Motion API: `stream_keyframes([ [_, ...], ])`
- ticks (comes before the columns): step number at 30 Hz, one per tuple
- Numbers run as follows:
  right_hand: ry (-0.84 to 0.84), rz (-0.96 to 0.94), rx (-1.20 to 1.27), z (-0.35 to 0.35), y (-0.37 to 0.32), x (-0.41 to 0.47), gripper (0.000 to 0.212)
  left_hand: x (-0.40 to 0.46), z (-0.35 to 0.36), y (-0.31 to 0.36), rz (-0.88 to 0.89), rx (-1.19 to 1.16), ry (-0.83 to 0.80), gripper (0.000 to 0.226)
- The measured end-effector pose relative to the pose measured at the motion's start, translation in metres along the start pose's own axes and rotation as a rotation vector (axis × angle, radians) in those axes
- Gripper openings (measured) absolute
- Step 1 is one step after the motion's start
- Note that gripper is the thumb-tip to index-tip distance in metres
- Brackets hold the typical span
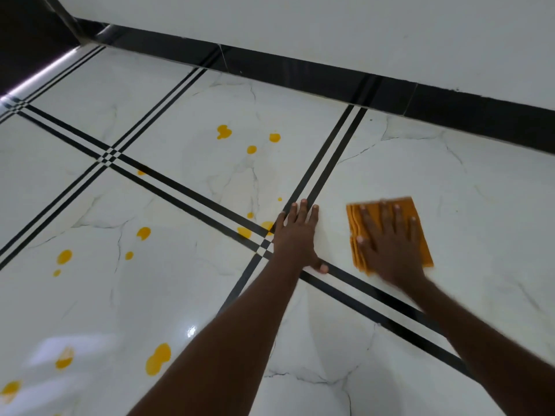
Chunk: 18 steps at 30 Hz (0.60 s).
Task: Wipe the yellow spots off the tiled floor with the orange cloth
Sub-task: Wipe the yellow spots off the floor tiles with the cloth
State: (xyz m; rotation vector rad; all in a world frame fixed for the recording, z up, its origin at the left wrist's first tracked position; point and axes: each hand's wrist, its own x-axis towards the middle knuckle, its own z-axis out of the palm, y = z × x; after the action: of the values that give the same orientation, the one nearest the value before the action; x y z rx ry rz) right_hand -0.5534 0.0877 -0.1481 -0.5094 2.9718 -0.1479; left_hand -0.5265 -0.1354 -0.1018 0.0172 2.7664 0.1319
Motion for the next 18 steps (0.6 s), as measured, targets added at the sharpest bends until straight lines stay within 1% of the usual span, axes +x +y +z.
stream_keyframes([
  [2, -0.011, -0.007, -0.018, 0.007, -0.009, -0.051, 0.070, -0.010, -0.001, 0.010, -0.024, 0.011, 0.040, 0.130],
  [3, -0.027, -0.025, -0.006, 0.006, -0.013, -0.064, 0.070, -0.020, 0.000, 0.013, -0.039, 0.010, 0.065, 0.120],
  [5, -0.060, -0.086, -0.010, 0.003, -0.011, -0.063, 0.069, -0.050, 0.012, 0.017, -0.061, -0.066, 0.157, 0.093],
  [6, -0.064, -0.120, -0.029, 0.001, -0.007, -0.049, 0.068, -0.069, 0.021, 0.014, -0.073, -0.117, 0.225, 0.082],
  [7, -0.061, -0.131, -0.046, 0.000, -0.002, -0.030, 0.068, -0.088, 0.030, 0.007, -0.091, -0.150, 0.285, 0.077],
  [8, -0.048, -0.108, -0.049, -0.001, 0.002, -0.009, 0.069, -0.106, 0.040, -0.005, -0.117, -0.165, 0.317, 0.077],
  [9, -0.028, -0.058, -0.046, -0.004, 0.003, 0.013, 0.071, -0.120, 0.048, -0.019, -0.138, -0.169, 0.321, 0.082],
  [11, -0.007, 0.038, -0.018, -0.007, -0.013, 0.043, 0.072, -0.144, 0.058, -0.051, -0.183, -0.165, 0.245, 0.102],
  [12, 0.017, 0.053, -0.006, -0.006, -0.028, 0.051, 0.073, -0.153, 0.060, -0.065, -0.205, -0.151, 0.190, 0.112],
  [13, 0.039, 0.033, 0.007, -0.004, -0.046, 0.054, 0.073, -0.160, 0.062, -0.076, -0.224, -0.138, 0.135, 0.120],
  [15, 0.058, -0.074, -0.003, 0.001, -0.080, 0.046, 0.071, -0.168, 0.062, -0.088, -0.252, -0.147, 0.040, 0.134],
  [18, 0.010, -0.327, -0.064, 0.012, -0.103, 0.002, 0.068, -0.170, 0.062, -0.092, -0.261, -0.150, -0.035, 0.146],
])
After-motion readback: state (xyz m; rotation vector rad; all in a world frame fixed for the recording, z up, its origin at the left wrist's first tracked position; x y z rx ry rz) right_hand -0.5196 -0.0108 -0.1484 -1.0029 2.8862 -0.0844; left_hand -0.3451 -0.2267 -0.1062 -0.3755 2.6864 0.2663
